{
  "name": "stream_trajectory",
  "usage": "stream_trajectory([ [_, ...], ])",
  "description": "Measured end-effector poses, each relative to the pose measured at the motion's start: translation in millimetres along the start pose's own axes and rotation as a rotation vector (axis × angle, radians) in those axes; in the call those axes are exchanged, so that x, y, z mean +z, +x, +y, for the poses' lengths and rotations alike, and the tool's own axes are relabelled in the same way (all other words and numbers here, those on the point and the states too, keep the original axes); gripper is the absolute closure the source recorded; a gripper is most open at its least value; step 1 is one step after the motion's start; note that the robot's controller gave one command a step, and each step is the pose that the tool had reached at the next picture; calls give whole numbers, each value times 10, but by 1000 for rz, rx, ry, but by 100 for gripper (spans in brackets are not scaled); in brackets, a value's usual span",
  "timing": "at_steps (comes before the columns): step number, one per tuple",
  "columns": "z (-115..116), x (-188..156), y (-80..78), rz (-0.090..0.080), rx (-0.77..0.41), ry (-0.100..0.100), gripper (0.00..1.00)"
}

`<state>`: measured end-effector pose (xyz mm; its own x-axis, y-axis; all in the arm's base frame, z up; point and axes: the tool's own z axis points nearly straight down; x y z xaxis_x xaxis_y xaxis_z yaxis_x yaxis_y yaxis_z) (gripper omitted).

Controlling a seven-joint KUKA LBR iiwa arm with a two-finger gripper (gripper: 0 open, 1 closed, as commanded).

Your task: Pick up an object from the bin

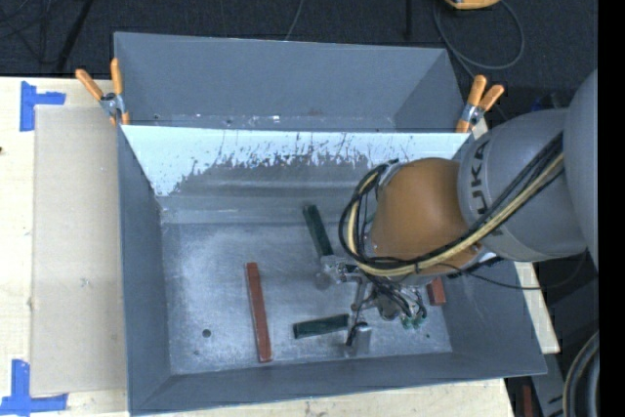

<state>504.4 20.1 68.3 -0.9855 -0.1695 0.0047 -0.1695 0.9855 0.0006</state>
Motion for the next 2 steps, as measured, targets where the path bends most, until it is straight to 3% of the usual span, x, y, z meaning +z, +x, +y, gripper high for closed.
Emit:
stream_trajectory([
  [1,-2,-13,-7,-2,6,-1,100],
  [2,-548,-1355,255,-10,-208,4,100],
])
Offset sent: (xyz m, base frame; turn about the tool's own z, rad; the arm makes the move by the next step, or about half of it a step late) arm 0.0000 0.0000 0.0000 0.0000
